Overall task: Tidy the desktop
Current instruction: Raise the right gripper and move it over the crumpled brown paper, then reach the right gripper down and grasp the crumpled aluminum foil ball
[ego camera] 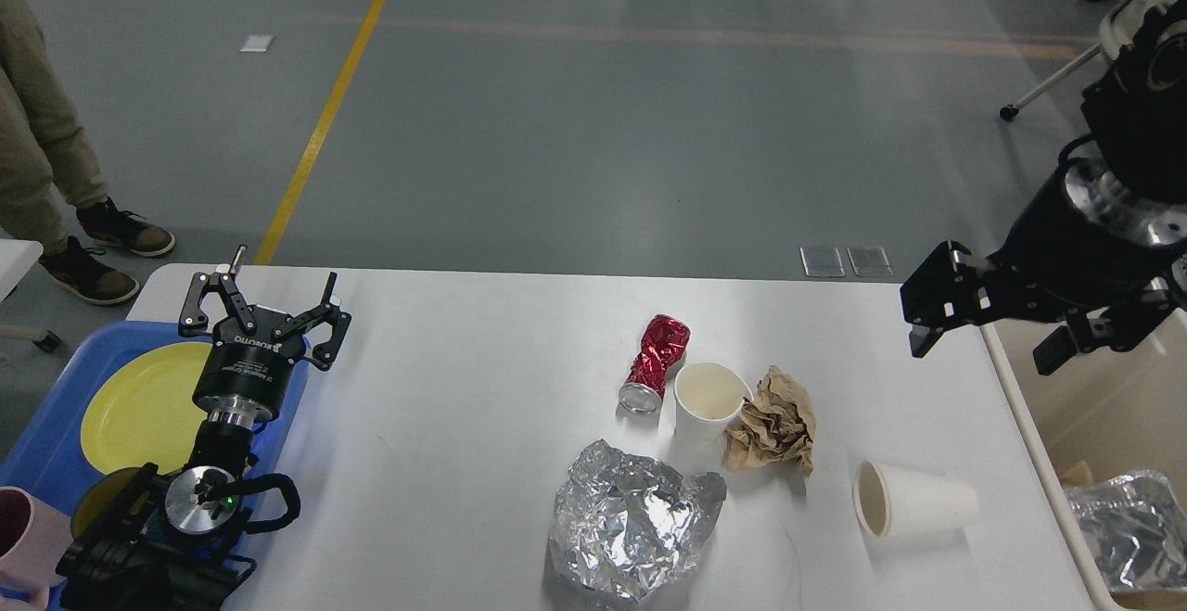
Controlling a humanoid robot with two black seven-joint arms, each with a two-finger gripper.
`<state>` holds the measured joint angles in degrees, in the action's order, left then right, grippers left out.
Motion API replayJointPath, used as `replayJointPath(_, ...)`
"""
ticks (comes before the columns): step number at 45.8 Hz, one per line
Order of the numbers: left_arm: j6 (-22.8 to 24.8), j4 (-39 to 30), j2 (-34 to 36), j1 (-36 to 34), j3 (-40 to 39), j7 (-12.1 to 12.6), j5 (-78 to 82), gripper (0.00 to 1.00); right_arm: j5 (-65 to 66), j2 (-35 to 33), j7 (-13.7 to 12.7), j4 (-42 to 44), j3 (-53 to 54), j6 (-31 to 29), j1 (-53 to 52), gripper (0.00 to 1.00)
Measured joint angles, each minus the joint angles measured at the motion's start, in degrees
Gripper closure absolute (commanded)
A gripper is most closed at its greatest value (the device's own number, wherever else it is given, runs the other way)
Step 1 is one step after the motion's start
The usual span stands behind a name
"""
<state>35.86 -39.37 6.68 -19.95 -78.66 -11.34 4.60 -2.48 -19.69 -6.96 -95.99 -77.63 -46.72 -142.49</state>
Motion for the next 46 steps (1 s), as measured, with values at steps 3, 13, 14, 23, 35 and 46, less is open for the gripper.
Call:
replayJointPath(3, 0.0, 0.0, 0.0, 0.0, 0.0, 0.0, 0.0, 0.04, -1.7, 0.8, 0.1, -2.7, 0.6, 0.0, -3.5, 0.00)
replayJointPath(13, 0.0, 0.0, 0.0, 0.0, 0.0, 0.0, 0.0, 0.04, -4.7, 3.6, 0.1, -4.0, 1.6, 0.2, -6.1, 0.01)
replayJointPath(14, 0.0, 0.0, 0.0, 0.0, 0.0, 0.0, 0.0, 0.04, -4.8, 3.6, 0.1, -4.0, 1.6, 0.2, -6.0, 0.01)
replayJointPath(23, 0.1, 0.0, 0.0, 0.0, 0.0, 0.0, 0.0, 0.04, -6.2, 3.4, 0.2, -2.9, 4.6, 1.2, -1.5, 0.02)
replayJointPath(35, 0.1, 0.0, 0.0, -0.1, 0.0, 0.0, 0.1, 0.04, -13.1, 4.0, -1.7, -1.2, 16.3, 14.2, 17.6, 0.02)
replayJointPath(46, 0.1, 0.0, 0.0, -0.1, 0.0, 0.0, 0.1, 0.04, -13.8, 6.4, -8.2, 4.5, 24.5, 30.3, 38.2, 0.02)
